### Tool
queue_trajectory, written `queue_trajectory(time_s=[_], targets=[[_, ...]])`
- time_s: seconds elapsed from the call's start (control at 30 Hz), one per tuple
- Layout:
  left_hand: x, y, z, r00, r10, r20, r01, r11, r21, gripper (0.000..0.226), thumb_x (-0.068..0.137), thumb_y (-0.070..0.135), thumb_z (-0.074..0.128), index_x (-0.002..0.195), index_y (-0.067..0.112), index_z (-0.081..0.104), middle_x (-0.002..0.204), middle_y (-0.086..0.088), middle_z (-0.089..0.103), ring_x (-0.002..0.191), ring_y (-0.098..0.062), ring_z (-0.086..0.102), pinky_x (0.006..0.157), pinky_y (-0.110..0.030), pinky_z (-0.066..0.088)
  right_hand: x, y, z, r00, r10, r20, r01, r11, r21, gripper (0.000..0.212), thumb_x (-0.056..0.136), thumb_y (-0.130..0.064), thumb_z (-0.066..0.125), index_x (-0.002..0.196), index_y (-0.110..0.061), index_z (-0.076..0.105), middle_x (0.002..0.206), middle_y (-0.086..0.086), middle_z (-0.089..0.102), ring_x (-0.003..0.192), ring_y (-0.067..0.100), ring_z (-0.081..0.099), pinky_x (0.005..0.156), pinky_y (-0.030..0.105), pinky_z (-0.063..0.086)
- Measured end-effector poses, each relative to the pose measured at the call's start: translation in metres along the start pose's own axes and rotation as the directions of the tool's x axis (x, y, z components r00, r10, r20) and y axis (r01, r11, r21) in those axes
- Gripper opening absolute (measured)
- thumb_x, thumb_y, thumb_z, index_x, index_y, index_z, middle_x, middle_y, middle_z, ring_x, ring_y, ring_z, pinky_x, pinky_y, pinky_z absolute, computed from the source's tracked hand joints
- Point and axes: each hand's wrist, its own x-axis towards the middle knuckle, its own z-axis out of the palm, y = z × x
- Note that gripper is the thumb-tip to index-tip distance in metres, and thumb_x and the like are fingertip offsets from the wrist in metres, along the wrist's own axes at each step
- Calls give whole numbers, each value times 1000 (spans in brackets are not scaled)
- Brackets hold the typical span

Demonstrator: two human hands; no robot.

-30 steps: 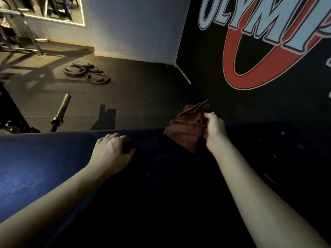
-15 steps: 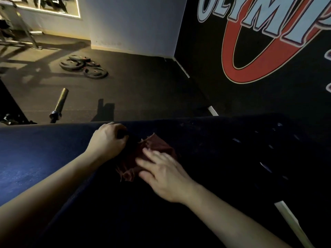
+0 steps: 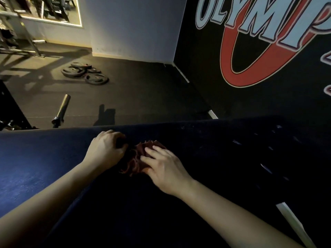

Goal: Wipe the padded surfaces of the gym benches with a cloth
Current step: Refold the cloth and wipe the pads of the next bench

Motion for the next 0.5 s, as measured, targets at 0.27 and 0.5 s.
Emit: queue_trajectory(time_s=[0.27,0.5], targets=[[-13,-10,-9,998,65,1,-65,997,40,33,93,33,71,124,22,70,125,2,65,117,-19,56,97,-41,49,48,103,-17,739,610,-285,-633,774,15,27,103,-24,49,117,-14,70,130,6,62,123,30,56,105,42,46],[-25,-13,-9,999,35,-17,-34,996,77,31,92,31,70,122,22,70,127,-1,64,114,-20,56,94,-41,50,65,2,21,994,-58,-95,63,997,48,39,97,-13,58,136,-9,63,151,14,51,141,29,46,121,41,32]])
